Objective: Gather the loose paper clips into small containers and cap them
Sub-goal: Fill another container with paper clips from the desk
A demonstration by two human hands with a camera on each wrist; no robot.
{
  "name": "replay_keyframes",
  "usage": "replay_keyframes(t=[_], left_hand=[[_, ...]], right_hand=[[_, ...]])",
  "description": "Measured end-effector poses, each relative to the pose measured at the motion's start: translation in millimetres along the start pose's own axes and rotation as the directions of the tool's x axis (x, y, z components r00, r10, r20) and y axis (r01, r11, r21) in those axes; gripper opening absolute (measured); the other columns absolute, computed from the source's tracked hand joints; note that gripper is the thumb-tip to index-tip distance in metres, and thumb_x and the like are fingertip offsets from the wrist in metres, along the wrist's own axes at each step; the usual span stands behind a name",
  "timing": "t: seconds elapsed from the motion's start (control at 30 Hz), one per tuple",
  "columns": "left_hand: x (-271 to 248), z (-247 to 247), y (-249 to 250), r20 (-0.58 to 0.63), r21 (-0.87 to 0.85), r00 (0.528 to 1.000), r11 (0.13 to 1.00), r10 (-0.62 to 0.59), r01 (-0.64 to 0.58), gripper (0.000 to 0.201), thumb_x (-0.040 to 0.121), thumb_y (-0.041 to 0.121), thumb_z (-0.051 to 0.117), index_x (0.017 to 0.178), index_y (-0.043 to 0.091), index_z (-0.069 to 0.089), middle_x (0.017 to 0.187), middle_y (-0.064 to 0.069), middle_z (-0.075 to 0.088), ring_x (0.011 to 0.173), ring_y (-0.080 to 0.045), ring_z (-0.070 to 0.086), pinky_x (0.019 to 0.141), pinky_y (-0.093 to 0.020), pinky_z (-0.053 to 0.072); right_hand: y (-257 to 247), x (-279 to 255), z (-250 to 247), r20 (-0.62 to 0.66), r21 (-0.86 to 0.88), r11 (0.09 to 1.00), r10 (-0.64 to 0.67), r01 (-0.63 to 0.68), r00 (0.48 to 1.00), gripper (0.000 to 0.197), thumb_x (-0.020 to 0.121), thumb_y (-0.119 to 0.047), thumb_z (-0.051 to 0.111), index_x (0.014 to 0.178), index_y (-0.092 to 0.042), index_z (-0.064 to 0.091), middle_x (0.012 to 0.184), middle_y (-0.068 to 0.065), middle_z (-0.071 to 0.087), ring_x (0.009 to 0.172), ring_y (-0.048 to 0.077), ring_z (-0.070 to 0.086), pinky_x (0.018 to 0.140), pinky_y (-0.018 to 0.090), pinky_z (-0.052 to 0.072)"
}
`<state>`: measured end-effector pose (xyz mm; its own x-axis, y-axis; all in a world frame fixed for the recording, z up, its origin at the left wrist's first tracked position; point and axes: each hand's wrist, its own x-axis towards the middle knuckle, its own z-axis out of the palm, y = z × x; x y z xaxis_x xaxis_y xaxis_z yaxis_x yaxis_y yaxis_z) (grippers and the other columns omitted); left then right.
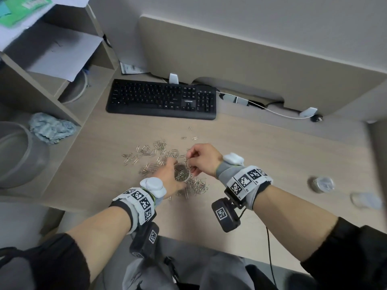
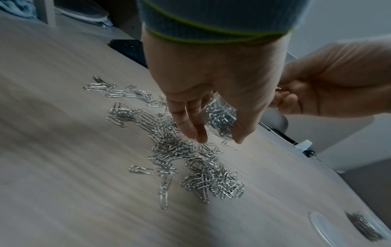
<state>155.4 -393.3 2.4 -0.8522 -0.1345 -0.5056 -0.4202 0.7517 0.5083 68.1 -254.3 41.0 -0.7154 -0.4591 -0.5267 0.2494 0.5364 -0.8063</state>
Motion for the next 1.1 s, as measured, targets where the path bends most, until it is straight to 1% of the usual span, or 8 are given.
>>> replay_keyframes(t=[0.2,0.33,0.47,0.57,0.73,0.9,1.0,1.1], left_hand=[[1.3,1.9,13.2,-0.004,-0.064,0.999,0.997,0.046,-0.047,0.064,0.074,0.031,0.079,0.122,0.015,0.038,0.096,-0.002,0.060,0.079,-0.024,0.060,0.059,-0.028,0.043],[3.0,2.3,12.3,-0.005,-0.095,0.999,0.995,0.042,-0.042,0.066,0.070,0.032,0.080,0.119,0.019,0.038,0.101,-0.003,0.065,0.084,-0.025,0.064,0.072,-0.036,0.054],[-0.3,-2.3,8.6,-0.041,-0.078,0.999,0.996,0.031,-0.034,0.074,0.069,0.036,0.081,0.125,0.018,0.037,0.103,-0.001,0.062,0.087,-0.025,0.062,0.073,-0.032,0.051],[-3.4,-6.9,4.0,-0.039,-0.079,0.999,0.996,0.030,-0.033,0.080,0.070,0.040,0.080,0.132,0.019,0.034,0.106,-0.003,0.062,0.090,-0.026,0.063,0.076,-0.032,0.050],[-3.7,-9.0,0.5,-0.061,-0.084,0.997,0.995,0.053,-0.058,0.072,0.069,0.039,0.079,0.125,0.023,0.036,0.105,-0.005,0.065,0.086,-0.027,0.063,0.075,-0.036,0.052],[-1.9,-9.9,-6.3,-0.067,-0.080,0.996,0.994,0.064,-0.069,0.072,0.068,0.042,0.080,0.122,0.027,0.035,0.106,-0.005,0.065,0.090,-0.028,0.063,0.079,-0.041,0.053],[0.2,-12.3,-13.7,-0.075,-0.071,0.996,0.996,0.056,-0.061,0.076,0.071,0.040,0.081,0.130,0.021,0.036,0.120,-0.006,0.061,0.103,-0.029,0.061,0.087,-0.039,0.051],[1.6,-18.2,-27.9,-0.071,-0.044,0.997,0.999,0.010,-0.013,0.077,0.075,0.037,0.081,0.133,0.019,0.034,0.123,-0.006,0.059,0.104,-0.028,0.060,0.086,-0.035,0.049]], right_hand=[[-4.3,-4.4,1.0,0.010,-0.365,0.925,-0.111,0.107,0.994,0.024,0.084,-0.002,0.058,0.081,-0.023,0.067,0.076,0.001,0.066,0.080,0.029,0.070,0.077,0.037,0.058],[-6.2,-10.2,3.4,0.043,-0.251,0.963,-0.091,0.099,0.995,0.032,0.085,0.007,0.051,0.076,-0.022,0.063,0.083,0.018,0.070,0.071,0.029,0.069,0.073,0.043,0.061],[-11.1,-10.2,-2.5,-0.030,-0.211,0.968,-0.144,0.134,0.989,0.027,0.086,0.006,0.048,0.082,-0.017,0.063,0.074,0.006,0.066,0.056,0.018,0.059,0.059,0.030,0.055],[-9.0,-0.7,-5.0,-0.070,-0.387,0.909,-0.197,0.156,0.978,0.009,0.088,-0.012,0.062,0.094,-0.016,0.066,0.082,-0.002,0.061,0.073,0.017,0.057,0.073,0.028,0.047],[6.6,12.1,12.8,-0.093,-0.545,0.839,-0.061,0.001,0.994,0.048,0.081,-0.054,0.066,0.111,-0.019,0.054,0.104,0.006,0.060,0.094,0.024,0.058,0.085,0.040,0.049],[8.2,13.2,18.6,-0.040,-0.566,0.824,-0.017,-0.008,0.999,0.037,0.084,-0.047,0.066,0.105,-0.018,0.059,0.102,0.004,0.064,0.095,0.024,0.060,0.083,0.037,0.050],[8.5,17.9,11.7,-0.138,-0.429,0.903,-0.076,0.010,0.988,0.031,0.086,-0.050,0.063,0.093,-0.019,0.062,0.090,-0.001,0.065,0.084,0.021,0.062,0.076,0.035,0.052],[22.4,30.0,2.4,-0.172,-0.389,0.911,0.070,-0.133,0.983,0.035,0.083,-0.058,0.058,0.085,-0.023,0.059,0.076,-0.001,0.066,0.069,0.024,0.068,0.070,0.041,0.059]])
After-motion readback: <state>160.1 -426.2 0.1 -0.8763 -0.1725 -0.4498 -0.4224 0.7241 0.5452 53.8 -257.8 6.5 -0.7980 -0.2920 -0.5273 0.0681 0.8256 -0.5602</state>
